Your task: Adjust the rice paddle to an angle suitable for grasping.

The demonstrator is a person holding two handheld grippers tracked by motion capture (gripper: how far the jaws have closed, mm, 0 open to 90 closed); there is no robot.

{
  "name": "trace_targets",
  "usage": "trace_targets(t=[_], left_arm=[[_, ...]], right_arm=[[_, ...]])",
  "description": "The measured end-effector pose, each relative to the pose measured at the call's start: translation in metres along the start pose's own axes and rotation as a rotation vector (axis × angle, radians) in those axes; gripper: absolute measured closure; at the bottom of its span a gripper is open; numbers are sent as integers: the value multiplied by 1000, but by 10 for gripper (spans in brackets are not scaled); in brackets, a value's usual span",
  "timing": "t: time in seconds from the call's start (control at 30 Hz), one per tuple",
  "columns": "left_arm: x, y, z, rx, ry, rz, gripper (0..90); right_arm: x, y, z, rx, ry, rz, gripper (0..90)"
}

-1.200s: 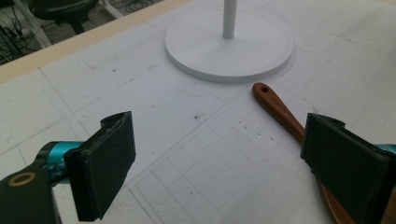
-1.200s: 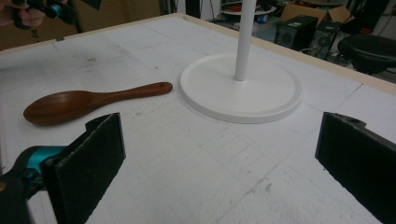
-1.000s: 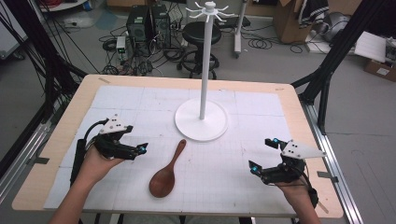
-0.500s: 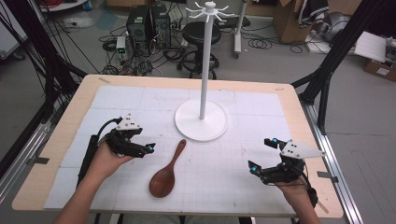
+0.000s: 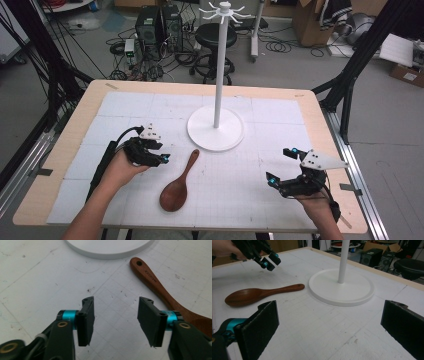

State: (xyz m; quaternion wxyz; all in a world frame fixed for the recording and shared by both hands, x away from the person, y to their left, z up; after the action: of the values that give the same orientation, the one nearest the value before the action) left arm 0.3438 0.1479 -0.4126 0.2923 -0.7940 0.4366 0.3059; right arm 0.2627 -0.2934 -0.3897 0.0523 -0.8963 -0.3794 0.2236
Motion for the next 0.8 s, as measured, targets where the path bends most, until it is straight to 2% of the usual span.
trace_targets(t=[0.07, 0.17, 0.3, 0.37, 0.4, 0.43, 0.47, 0.6, 0.67, 0.8], left_arm=[[2, -1, 1, 10, -17, 15, 555], [5, 1, 1, 17, -30, 25, 650], [7, 2, -1, 38, -44, 36, 709], [8, 3, -3, 56, -50, 43, 770], [8, 3, -4, 71, -61, 46, 840], [10, 5, -7, 91, -76, 43, 867], [10, 5, -7, 91, -76, 43, 888], [15, 8, -16, 112, -96, 68, 899], [21, 11, -21, 131, -128, 75, 900], [27, 12, -24, 141, -141, 67, 900]], right_arm=[[0, 0, 0, -2, 0, -1, 5], [0, 0, 0, -4, 0, -1, 6], [1, 0, 0, -4, -3, -1, 6], [1, 0, 0, -5, -3, -1, 6], [1, 0, 0, -4, -3, -3, 5], [1, 0, 0, -4, -3, -3, 5], [1, 0, 0, -4, -3, -3, 5], [1, 0, 0, -7, -3, -3, 6], [1, 0, 0, -9, -1, -3, 5], [0, 0, 1, -7, -5, -4, 5]])
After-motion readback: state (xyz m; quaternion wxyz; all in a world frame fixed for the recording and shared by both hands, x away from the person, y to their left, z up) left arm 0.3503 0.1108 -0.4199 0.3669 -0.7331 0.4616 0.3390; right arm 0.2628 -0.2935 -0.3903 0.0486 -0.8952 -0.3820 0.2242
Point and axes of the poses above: each handheld gripper's, and its own axes: x roughly forward along the jaws, z roughly out of its underside, y roughly to its right, the point moved 2 cm from there along x, roughly forward along the jaws, and after that the axes turned 15 degrees about x, right-handed, at the moved point
